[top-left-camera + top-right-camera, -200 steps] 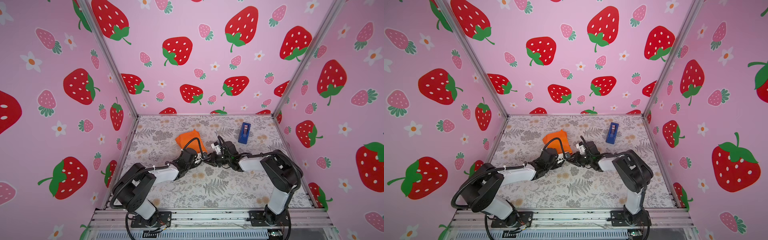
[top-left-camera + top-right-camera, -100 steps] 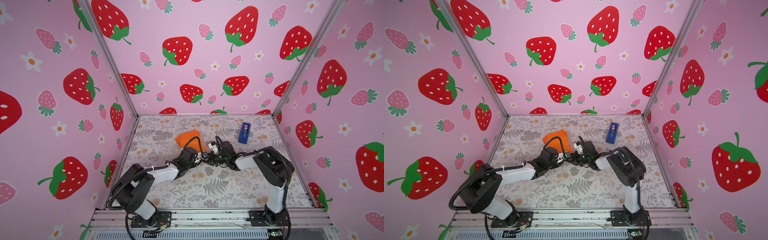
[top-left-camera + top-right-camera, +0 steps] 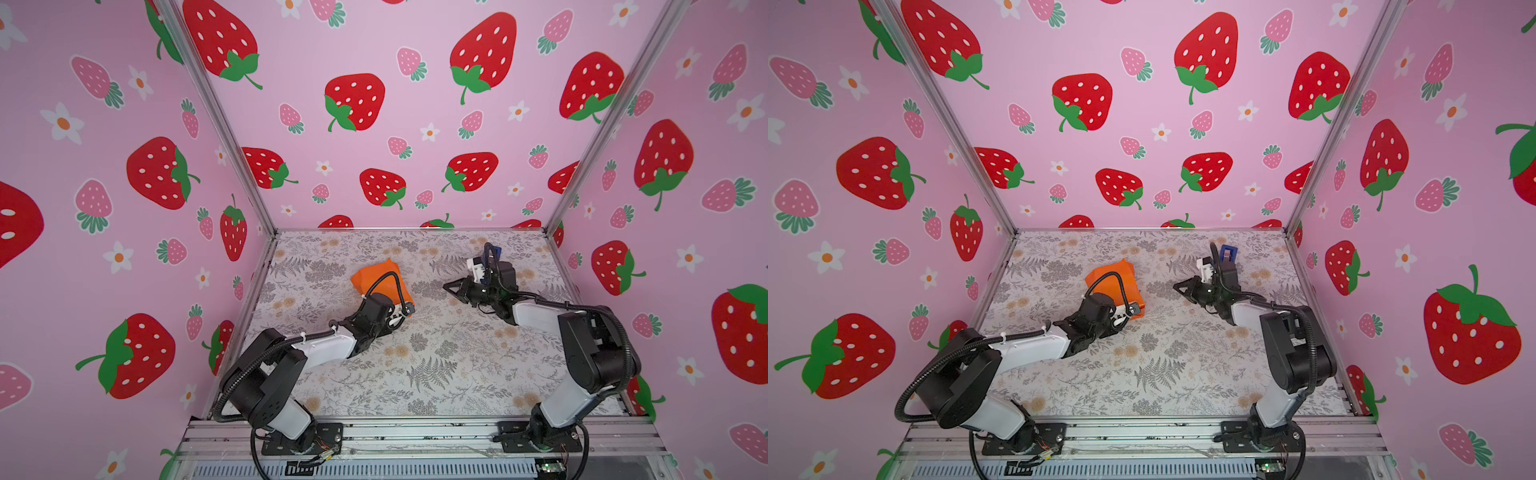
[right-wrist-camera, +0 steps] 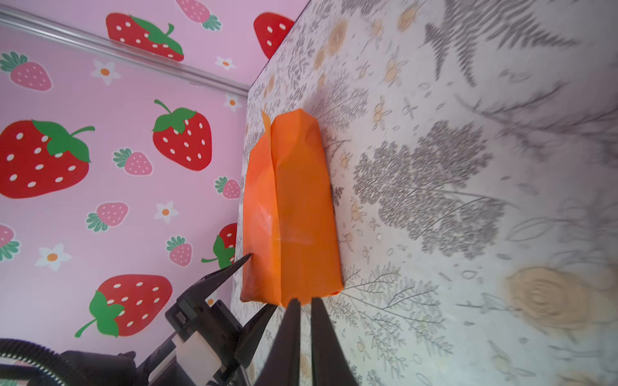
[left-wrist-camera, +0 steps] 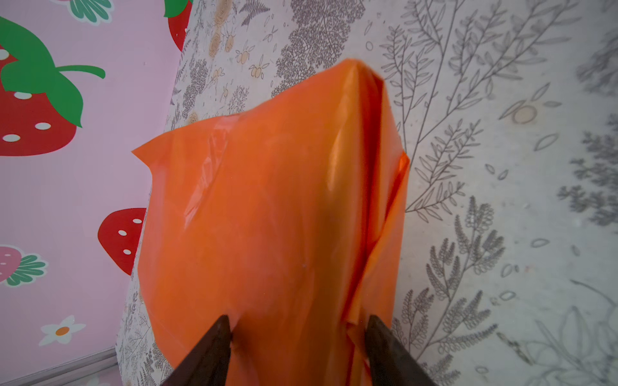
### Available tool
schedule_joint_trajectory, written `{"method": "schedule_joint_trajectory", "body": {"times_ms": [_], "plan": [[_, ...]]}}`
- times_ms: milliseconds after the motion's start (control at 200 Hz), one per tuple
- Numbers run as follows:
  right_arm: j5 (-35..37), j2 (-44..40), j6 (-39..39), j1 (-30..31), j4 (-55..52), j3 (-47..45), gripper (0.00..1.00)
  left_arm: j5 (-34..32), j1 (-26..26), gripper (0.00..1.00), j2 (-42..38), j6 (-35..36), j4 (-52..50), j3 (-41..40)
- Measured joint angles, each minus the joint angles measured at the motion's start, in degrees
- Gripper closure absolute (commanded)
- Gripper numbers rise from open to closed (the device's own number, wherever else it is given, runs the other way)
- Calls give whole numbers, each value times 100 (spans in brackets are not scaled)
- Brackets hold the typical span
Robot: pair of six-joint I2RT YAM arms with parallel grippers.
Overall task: Wrap a gift box in wrapping paper
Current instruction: Fold the wrapping paper in the gift box, then tear off the tape using the Tape Cutter.
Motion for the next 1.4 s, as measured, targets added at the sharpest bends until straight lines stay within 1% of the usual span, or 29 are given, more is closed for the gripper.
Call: {"method": "schedule_joint_trajectory", "body": {"times_ms": [45,95,150,235,340,375,500,595,730,820,1016,1126,1296,1401], "plan": [[7,0,-114,-236,-170,55,84,11,0,35,0,-2,0,2],[11,0,-229,-505,-354,109,78,26,4,35,0,-4,-7,11],[48,0,-385,-800,-619,214,77,33,7,36,0,-2,-17,17],[111,2,-643,-1204,-1062,503,72,33,7,36,0,-2,-28,20],[87,96,-914,-1631,-1449,997,70,46,13,36,0,-2,-39,28],[63,197,-1003,-1744,-1569,1207,68,48,20,36,0,-2,-42,31],[24,627,-1285,-2039,-1912,1786,66,55,22,37,0,-2,-59,39],[-87,933,-1434,-2153,-2153,2037,66,57,22,37,0,0,-66,42],[-481,1539,-1596,-2190,-2398,2544,65,63,22,37,0,0,-68,42],[-610,1777,-1652,-2190,-2498,2667,65,68,24,37,0,0,-79,52],[-627,1941,-1779,-2190,-2789,2865,64,72,28,37,0,0,-81,55],[-520,1941,-1902,-2190,-2970,2927,61,72,28,38,0,2,-83,55],[-431,1961,-2031,-2188,-3215,2970,61,76,33,38,0,0,-83,55],[-463,2055,-2103,-2179,-3287,3084,62,79,33,38,0,0,-81,57]]}}
